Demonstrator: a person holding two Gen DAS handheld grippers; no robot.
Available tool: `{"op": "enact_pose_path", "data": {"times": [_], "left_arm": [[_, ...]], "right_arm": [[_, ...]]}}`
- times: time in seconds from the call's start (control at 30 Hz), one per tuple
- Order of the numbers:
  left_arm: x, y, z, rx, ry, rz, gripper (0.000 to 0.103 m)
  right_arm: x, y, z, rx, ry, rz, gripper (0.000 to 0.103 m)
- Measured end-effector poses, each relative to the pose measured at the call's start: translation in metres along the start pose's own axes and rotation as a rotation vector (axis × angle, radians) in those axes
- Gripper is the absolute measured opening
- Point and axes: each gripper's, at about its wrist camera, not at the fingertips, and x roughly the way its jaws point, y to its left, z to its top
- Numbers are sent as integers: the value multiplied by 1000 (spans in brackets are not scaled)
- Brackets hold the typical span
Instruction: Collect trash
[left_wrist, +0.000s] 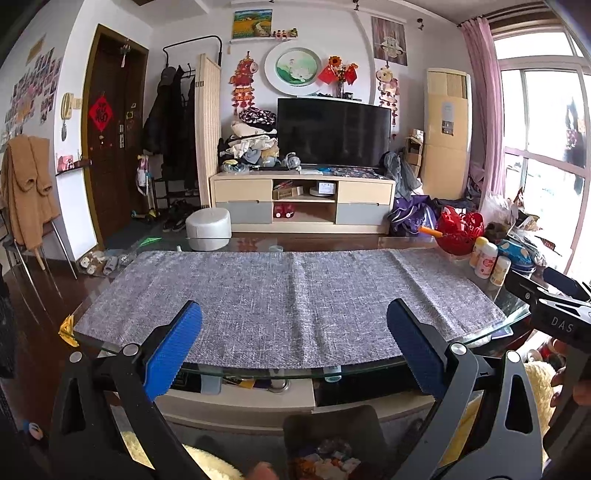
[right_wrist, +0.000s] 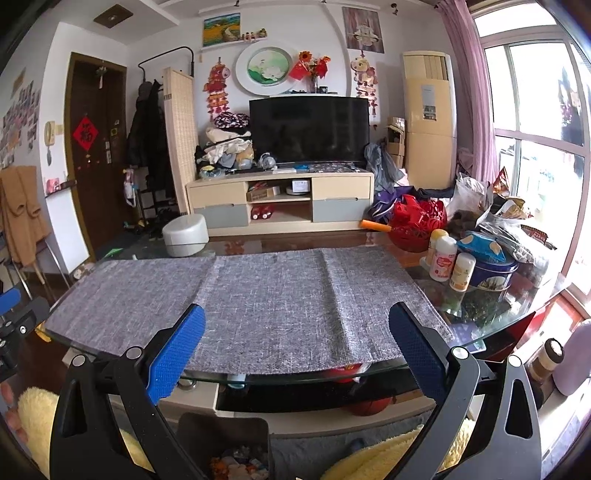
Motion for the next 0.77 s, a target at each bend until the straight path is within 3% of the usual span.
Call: {"op": "enact_pose_path", "data": {"times": [0.2, 0.77], "left_arm": [[-2, 7, -3, -34, -24, -1, 95], [-1, 4, -4, 8, -3, 60, 95]], "right_arm": [[2, -3, -4, 5, 11, -2, 100], [5, -5, -5, 6, 18, -2, 100]]}}
